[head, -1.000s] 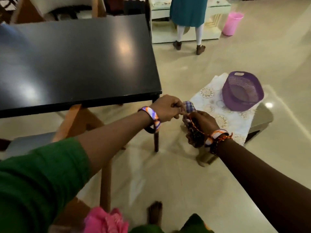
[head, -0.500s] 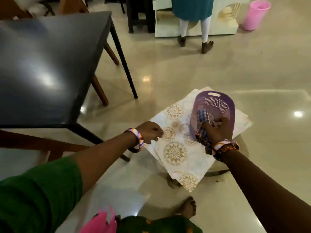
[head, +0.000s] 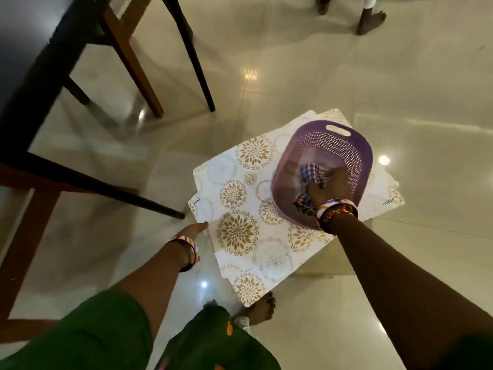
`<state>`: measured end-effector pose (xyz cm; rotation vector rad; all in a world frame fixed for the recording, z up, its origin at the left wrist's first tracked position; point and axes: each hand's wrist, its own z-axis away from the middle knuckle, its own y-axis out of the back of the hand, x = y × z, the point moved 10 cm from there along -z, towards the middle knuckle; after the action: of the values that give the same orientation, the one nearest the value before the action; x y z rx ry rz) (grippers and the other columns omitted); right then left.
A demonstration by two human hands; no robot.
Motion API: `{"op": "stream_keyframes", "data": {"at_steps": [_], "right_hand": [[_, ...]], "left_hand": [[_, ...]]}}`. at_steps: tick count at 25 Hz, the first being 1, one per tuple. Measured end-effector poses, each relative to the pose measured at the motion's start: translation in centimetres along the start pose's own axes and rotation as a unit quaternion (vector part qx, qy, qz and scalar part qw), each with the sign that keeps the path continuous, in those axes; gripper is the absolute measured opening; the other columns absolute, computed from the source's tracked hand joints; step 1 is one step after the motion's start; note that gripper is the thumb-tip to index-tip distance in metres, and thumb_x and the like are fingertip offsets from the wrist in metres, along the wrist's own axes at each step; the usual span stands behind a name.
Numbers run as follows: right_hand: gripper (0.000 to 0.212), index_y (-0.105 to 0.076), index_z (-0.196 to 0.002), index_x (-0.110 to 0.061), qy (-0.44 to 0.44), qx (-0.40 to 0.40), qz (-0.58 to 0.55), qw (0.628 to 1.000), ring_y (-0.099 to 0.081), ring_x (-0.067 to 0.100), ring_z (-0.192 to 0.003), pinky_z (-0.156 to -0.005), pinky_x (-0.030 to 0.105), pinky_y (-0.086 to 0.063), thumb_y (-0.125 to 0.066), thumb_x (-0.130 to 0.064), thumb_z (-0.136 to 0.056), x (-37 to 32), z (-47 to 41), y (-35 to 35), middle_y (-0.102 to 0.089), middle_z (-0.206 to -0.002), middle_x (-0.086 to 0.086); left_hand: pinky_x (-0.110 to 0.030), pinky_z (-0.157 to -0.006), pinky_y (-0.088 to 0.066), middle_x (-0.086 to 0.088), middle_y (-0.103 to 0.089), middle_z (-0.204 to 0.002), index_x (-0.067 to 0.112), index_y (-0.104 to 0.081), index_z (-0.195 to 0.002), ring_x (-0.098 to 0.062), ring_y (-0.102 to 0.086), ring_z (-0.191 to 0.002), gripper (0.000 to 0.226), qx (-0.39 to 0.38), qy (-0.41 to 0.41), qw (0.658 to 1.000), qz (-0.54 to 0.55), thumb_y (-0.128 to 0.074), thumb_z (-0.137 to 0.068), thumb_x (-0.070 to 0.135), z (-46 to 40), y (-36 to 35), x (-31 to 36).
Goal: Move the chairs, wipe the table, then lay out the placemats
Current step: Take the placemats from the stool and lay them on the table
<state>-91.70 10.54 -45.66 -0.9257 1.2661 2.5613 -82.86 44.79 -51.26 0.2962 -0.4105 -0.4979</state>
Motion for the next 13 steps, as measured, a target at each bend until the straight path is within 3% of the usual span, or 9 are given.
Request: {"op": "stream_keyframes", "data": {"at_steps": [3,5,7,10,13], "right_hand": [[0.049,-0.037,-0.13,-0.003,0.019,-0.039,0.064,0.997,-0.054,0.039,-0.112,-0.091,0.042,-0.044,-0.055,-0.025,-0.09,0.9,-0.3,-1.7,-0.054,-0.125,0.021],[0.05,-0.035,-0.129,-0.003,0.04,-0.054,0.11,0.992,-0.053,0.041,-0.111,-0.092,0.045,-0.046,-0.053,-0.029,-0.09,1.0,0.1,-2.4,-0.051,-0.126,0.023],[0.053,-0.034,-0.13,-0.006,0.08,-0.054,0.146,0.985,-0.052,0.041,-0.113,-0.092,0.05,-0.048,-0.046,-0.039,-0.091,0.1,1.6,-2.5,-0.049,-0.128,0.023],[0.06,-0.028,-0.141,-0.016,0.173,-0.093,0.248,0.949,-0.048,0.036,-0.121,-0.098,0.051,-0.042,-0.036,-0.052,-0.093,-0.8,6.0,-4.2,-0.05,-0.133,0.015],[0.058,-0.017,-0.148,-0.03,0.231,-0.095,0.366,0.897,-0.035,0.029,-0.135,-0.107,0.05,-0.032,-0.04,-0.032,-0.095,-0.5,8.7,-5.1,-0.053,-0.137,0.002]], "left_hand": [[-0.045,-0.116,-0.018,-0.018,-0.028,-0.153,0.002,-0.02,-0.147,-0.031,-0.026,-0.142,0.076,-0.072,0.079,0.989,0.107,-0.052,-0.091,0.042,-1.1,-3.0,-3.6],[-0.043,-0.116,-0.021,-0.015,-0.034,-0.15,0.004,-0.025,-0.146,-0.028,-0.034,-0.139,0.077,-0.11,0.094,0.978,0.153,-0.054,-0.089,0.046,-1.6,-4.5,-4.5],[-0.043,-0.108,-0.037,-0.015,-0.047,-0.142,0.005,-0.04,-0.14,-0.03,-0.047,-0.129,0.068,-0.095,0.073,0.98,0.156,-0.064,-0.085,0.037,-1.8,-4.0,-4.0],[-0.046,-0.096,-0.045,-0.014,-0.061,-0.119,0.007,-0.056,-0.123,-0.03,-0.057,-0.114,0.044,-0.12,0.049,0.971,0.203,-0.069,-0.083,0.018,-0.7,-4.5,-2.7],[-0.049,-0.101,-0.044,-0.013,-0.062,-0.125,0.006,-0.057,-0.123,-0.032,-0.06,-0.111,0.058,-0.09,-0.036,0.984,0.153,-0.079,-0.072,0.02,-0.6,-3.4,-1.0]]}}
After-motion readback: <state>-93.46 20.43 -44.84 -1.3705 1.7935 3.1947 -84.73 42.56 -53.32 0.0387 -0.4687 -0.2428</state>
